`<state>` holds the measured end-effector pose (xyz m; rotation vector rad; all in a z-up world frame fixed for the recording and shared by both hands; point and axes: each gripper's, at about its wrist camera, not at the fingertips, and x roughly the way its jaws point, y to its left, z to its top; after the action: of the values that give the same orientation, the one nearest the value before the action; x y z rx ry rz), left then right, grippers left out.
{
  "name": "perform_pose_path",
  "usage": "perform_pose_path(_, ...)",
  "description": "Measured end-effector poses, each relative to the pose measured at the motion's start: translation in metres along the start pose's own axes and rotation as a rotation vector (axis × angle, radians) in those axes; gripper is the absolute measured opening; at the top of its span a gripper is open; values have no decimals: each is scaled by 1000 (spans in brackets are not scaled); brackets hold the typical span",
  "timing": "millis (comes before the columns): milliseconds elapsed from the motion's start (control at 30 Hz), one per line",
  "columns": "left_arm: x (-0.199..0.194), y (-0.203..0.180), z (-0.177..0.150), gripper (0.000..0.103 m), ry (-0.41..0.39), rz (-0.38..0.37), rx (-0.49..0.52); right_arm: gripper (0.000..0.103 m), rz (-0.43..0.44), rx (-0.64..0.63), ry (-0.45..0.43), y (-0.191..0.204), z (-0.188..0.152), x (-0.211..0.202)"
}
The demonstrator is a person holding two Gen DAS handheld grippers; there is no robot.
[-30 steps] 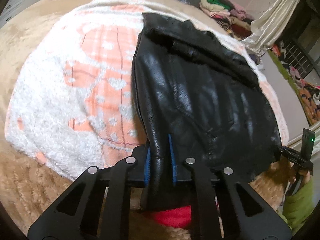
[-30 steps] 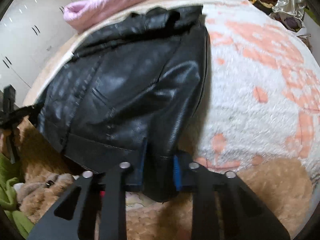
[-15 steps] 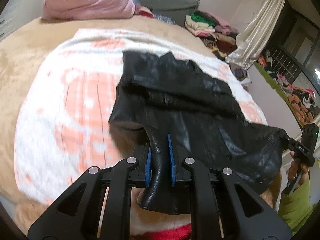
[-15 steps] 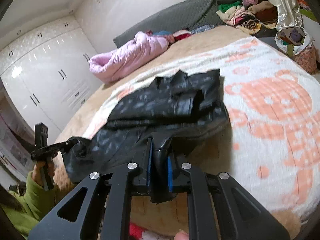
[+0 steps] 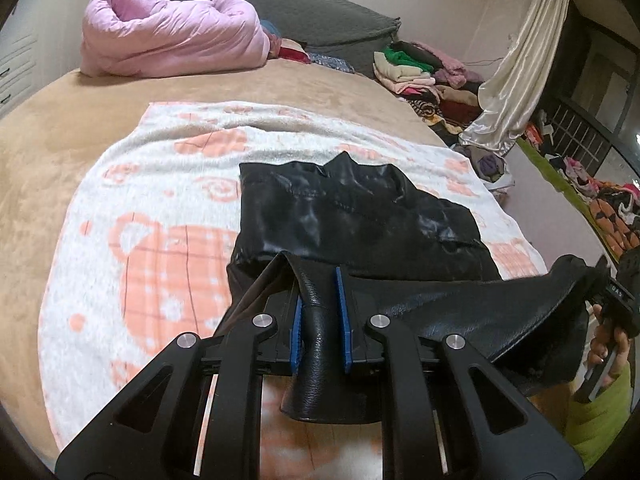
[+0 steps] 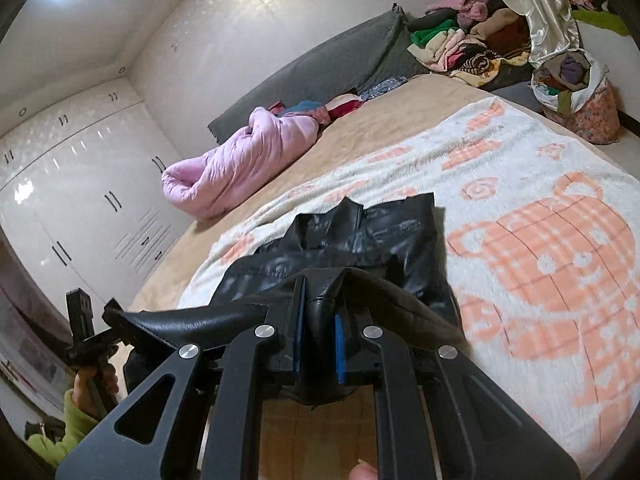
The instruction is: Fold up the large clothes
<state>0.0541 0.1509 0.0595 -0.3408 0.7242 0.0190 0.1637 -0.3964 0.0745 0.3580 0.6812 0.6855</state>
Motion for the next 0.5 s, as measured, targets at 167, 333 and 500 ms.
perform_pose_path(167, 17, -3, 15, 8, 2, 26, 18, 11, -13, 2, -14, -3, 13, 17)
perform_pose_path(333, 35, -2, 24, 8, 14, 42, 18, 11, -23, 10, -19, -9, 21, 34)
perform_pose_path(500, 52, 2, 31, 8, 30, 53, 10, 11, -30, 12, -8, -14, 28, 50)
